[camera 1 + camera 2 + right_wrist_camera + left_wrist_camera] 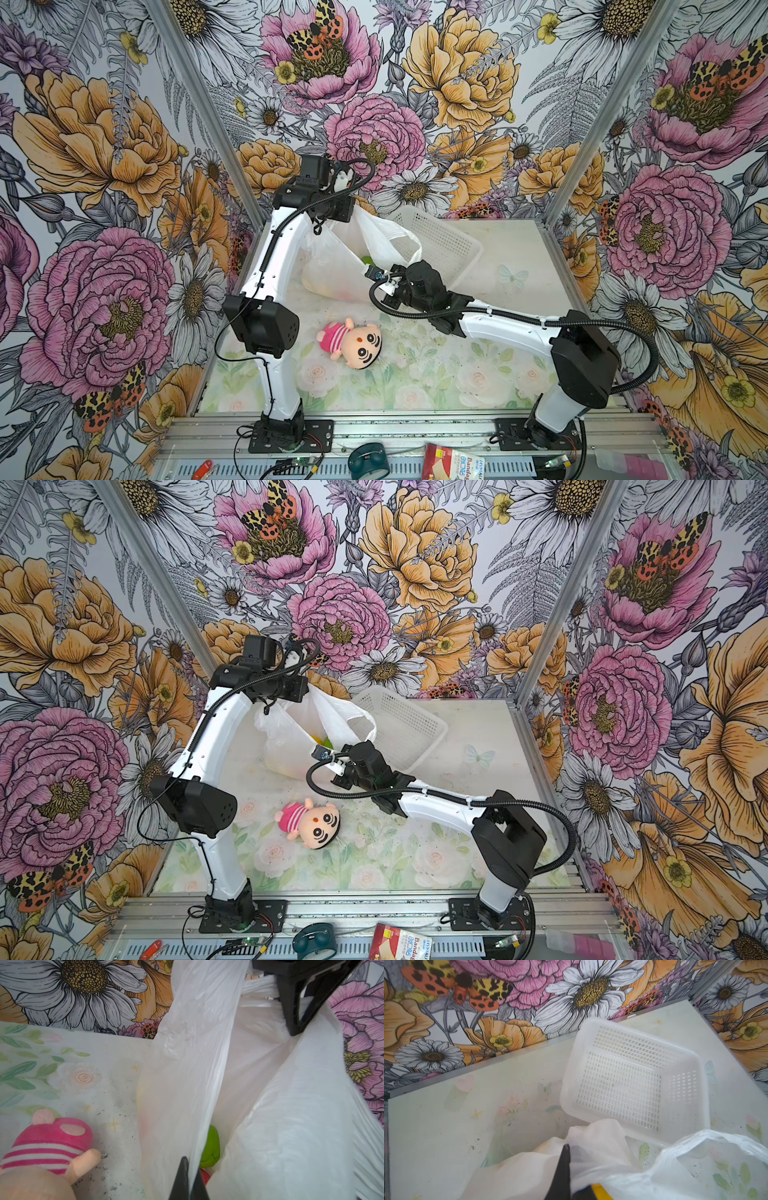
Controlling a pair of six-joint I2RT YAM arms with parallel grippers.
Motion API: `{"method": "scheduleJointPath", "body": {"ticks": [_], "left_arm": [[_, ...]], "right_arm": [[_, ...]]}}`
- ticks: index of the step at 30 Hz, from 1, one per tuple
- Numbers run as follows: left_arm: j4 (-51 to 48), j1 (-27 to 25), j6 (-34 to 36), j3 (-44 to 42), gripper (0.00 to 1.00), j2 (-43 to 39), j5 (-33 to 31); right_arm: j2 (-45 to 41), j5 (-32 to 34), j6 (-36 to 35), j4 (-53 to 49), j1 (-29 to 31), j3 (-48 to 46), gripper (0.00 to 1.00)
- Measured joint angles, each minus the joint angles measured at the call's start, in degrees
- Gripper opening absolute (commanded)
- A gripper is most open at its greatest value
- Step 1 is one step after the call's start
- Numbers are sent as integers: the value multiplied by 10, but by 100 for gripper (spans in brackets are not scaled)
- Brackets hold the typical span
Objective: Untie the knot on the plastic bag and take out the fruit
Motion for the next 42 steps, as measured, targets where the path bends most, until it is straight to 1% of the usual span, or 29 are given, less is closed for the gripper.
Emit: {"method": "scheduleJointPath", "body": {"ticks": [4,6,7,8,9,10,12,15,17,21,24,28,30,34,36,37,38,40,41,42], "left_arm": [[14,0,-5,-74,0,-4,-11],[30,0,-14,-116,0,-22,-15],[38,0,-19,-138,0,-37,-17],[47,0,-21,-155,0,-52,-21],[59,-3,-24,-180,0,-74,-28],[76,-7,-21,-202,0,-96,-41],[113,-10,-17,-239,0,-137,-59],[153,-17,-17,-273,0,-181,-65],[168,-26,-15,-283,0,-193,-65],[191,-58,5,-300,0,-197,-74],[192,-75,16,-307,0,-197,-75],[194,-72,16,-307,0,-197,-68],[195,-68,15,-307,0,-197,-63],[198,-65,15,-307,0,-197,-54],[199,-65,14,-307,0,-197,-51],[199,-65,13,-307,0,-197,-49],[199,-65,13,-307,0,-197,-48],[199,-65,13,-307,0,-197,-44],[199,-64,13,-307,0,-197,-43],[199,-64,13,-307,0,-197,-42]], "right_arm": [[17,-52,-8,-6,-26,-16,0],[19,-75,-17,-11,-30,-22,0],[19,-85,-22,-11,-31,-25,2],[19,-92,-24,-10,-31,-28,6],[19,-100,-28,-7,-31,-31,19],[15,-104,-28,-10,-31,-36,28],[2,-115,-27,-23,-29,-60,41],[-18,-124,-16,-42,-29,-89,49],[-39,-126,-4,-50,-24,-97,54],[-89,-124,30,-48,-4,-97,57],[-101,-114,56,-48,30,-74,61],[-64,-81,94,-60,67,1,64],[-25,-43,113,-65,72,49,65],[64,63,148,-73,64,114,71],[97,98,161,-83,59,128,70],[113,110,165,-91,57,134,65],[126,117,170,-99,56,140,55],[147,119,174,-116,53,151,9],[153,116,174,-120,52,155,0],[156,107,170,-122,53,157,0]]}}
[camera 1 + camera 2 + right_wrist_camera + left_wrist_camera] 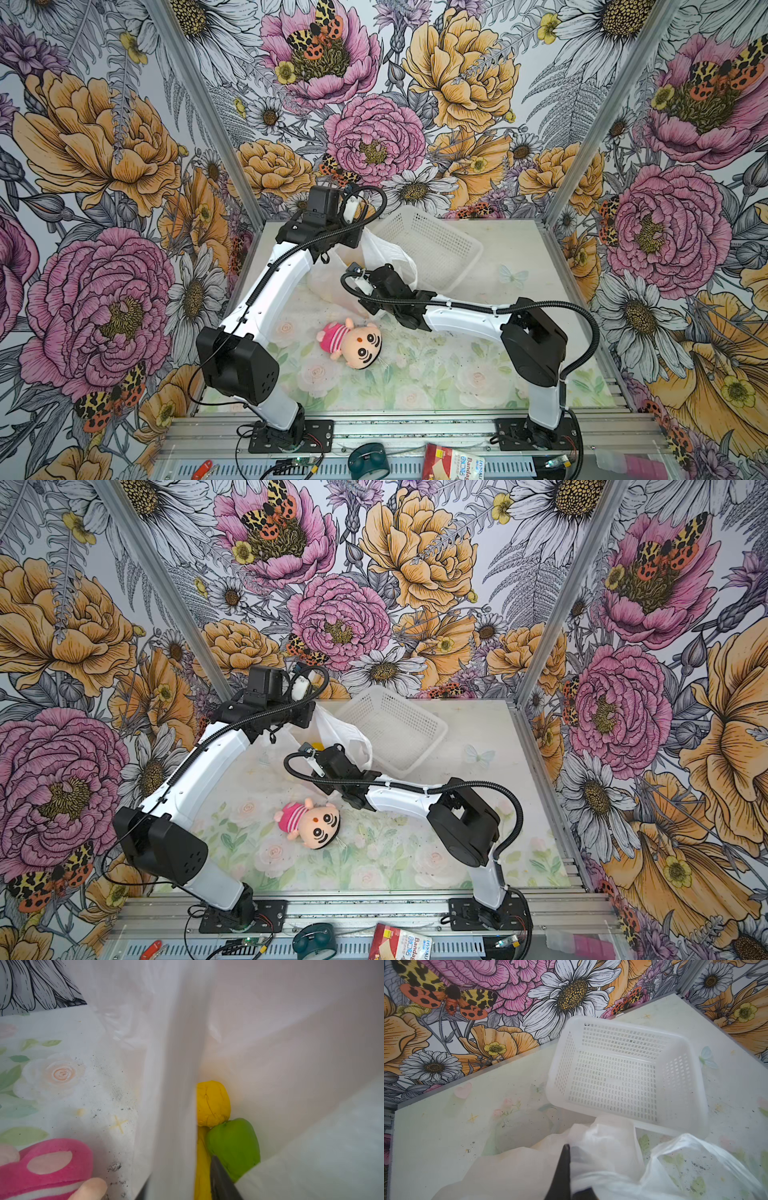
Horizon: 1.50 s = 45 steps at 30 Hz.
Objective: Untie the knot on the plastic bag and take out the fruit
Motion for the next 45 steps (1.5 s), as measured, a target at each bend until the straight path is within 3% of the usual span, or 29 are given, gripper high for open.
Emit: {"method": "scheduleJointPath", "body": {"ticks": [5,10,14,20,26,27,32,34,41,45], "left_arm": [[-7,19,-8,0,0,0,13],[-59,61,-27,17,0,19,26],[-108,101,-47,126,0,88,28],[-199,109,-65,353,0,216,28],[-235,122,-80,387,0,231,28],[-234,121,-79,379,0,231,27],[-186,83,-35,304,0,214,-26],[-171,65,-25,278,0,201,-41],[-145,-3,25,230,52,148,-98],[-148,-35,65,233,63,109,-166]], "right_arm": [[-8,-67,-89,45,32,-36,0],[-20,-74,-160,128,46,-82,0],[-21,-83,-175,163,9,-81,0],[-27,-92,-187,207,-14,-73,0],[-3,-102,-189,218,-39,-59,0],[1,-105,-189,217,-43,-58,1],[3,-123,-188,125,-45,-72,35],[0,-134,-185,94,-45,-94,42],[-21,-147,-169,35,-34,-126,53],[-21,-136,-131,-7,-22,-82,56]]}}
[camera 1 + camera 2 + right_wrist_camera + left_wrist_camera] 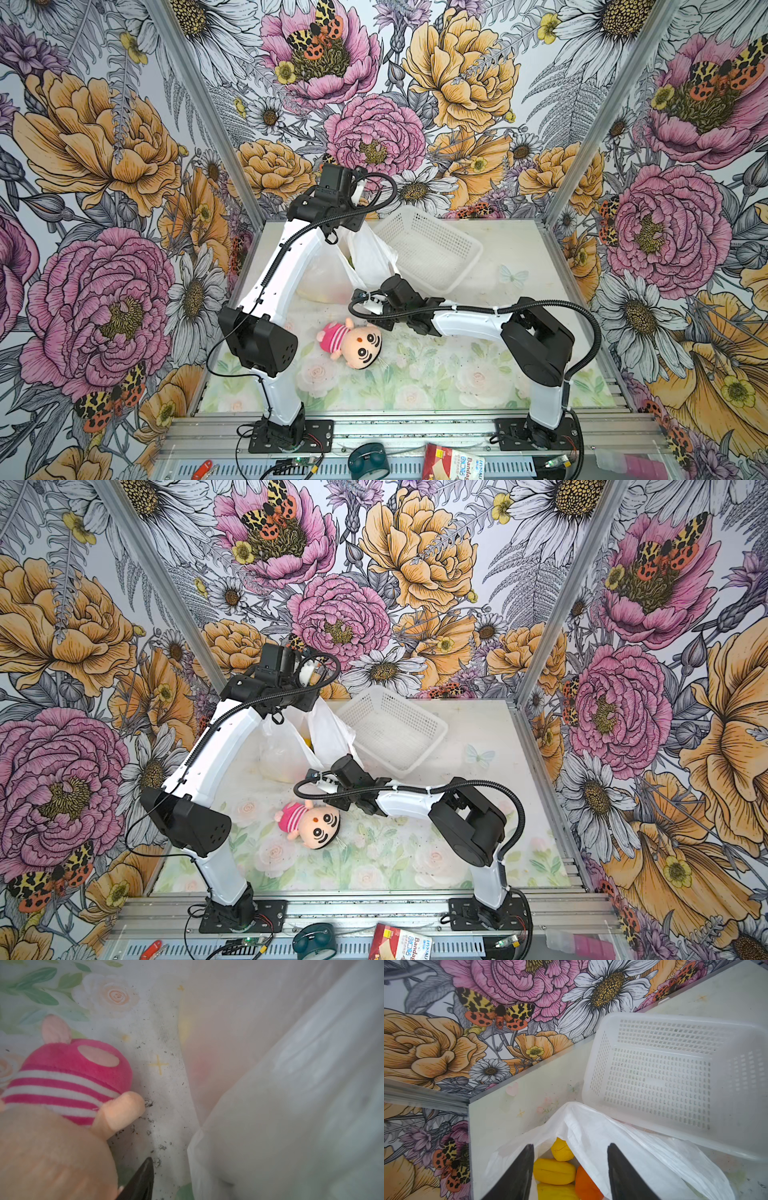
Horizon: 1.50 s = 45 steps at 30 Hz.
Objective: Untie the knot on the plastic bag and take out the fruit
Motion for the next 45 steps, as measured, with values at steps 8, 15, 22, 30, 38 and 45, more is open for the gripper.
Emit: {"method": "scheduleJointPath", "body": {"ticks": [8,15,22,30,38,45], "left_arm": [[-16,-21,50,15,70,-42,-84],[-26,-14,63,15,75,-43,-120],[-46,24,106,60,82,-23,-116],[-61,31,166,63,81,24,-75],[-95,33,215,-165,80,-45,40],[-93,1,258,-252,82,-203,42]], "right_arm": [[4,18,92,3,7,83,69],[100,31,177,15,-19,190,51],[121,-16,181,26,-27,155,0],[96,-24,102,52,44,78,0],[83,20,79,91,32,51,0],[42,24,77,122,-2,-17,0]]}}
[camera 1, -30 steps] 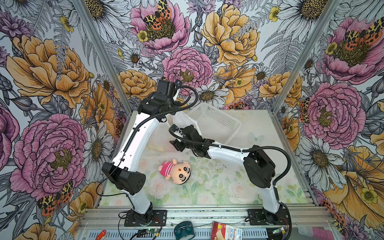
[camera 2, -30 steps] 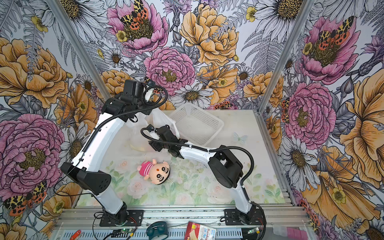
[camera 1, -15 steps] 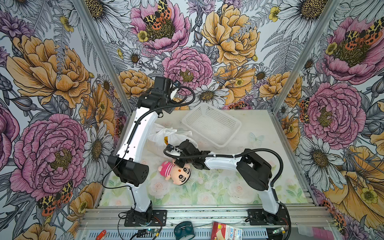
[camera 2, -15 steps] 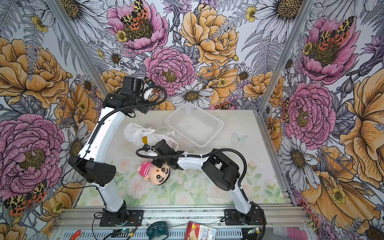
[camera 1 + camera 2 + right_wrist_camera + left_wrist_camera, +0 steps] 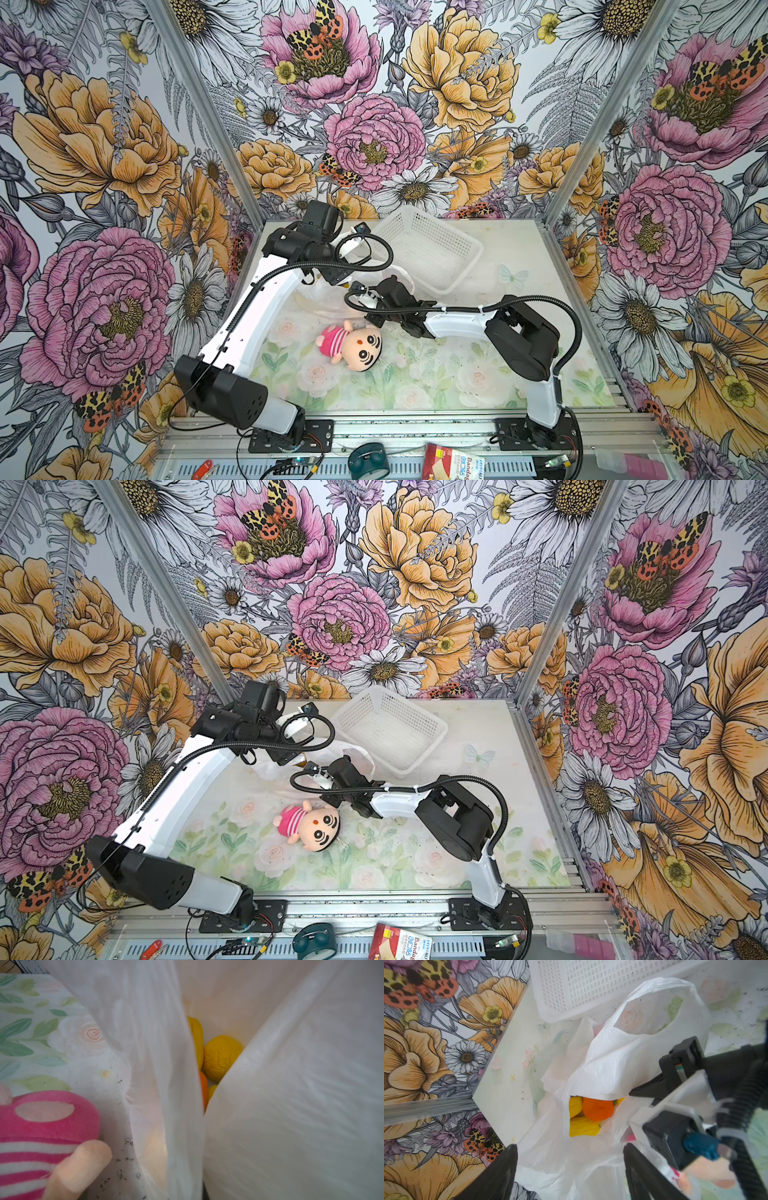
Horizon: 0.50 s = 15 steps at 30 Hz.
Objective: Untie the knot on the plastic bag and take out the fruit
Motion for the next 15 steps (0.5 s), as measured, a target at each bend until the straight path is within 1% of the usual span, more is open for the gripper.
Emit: {"method": "scheduleJointPath", "body": {"ticks": [3,7,15], "left_arm": [[14,-4,9,-12,82,-29,-6],[33,-11,19,-35,82,-26,-30],[73,-8,22,-31,81,72,-109]], "right_arm": [[-14,1,0,5,-5,-7,0],[-21,-1,-4,15,-3,-8,0],[-27,-5,-17,24,1,-18,0]]}}
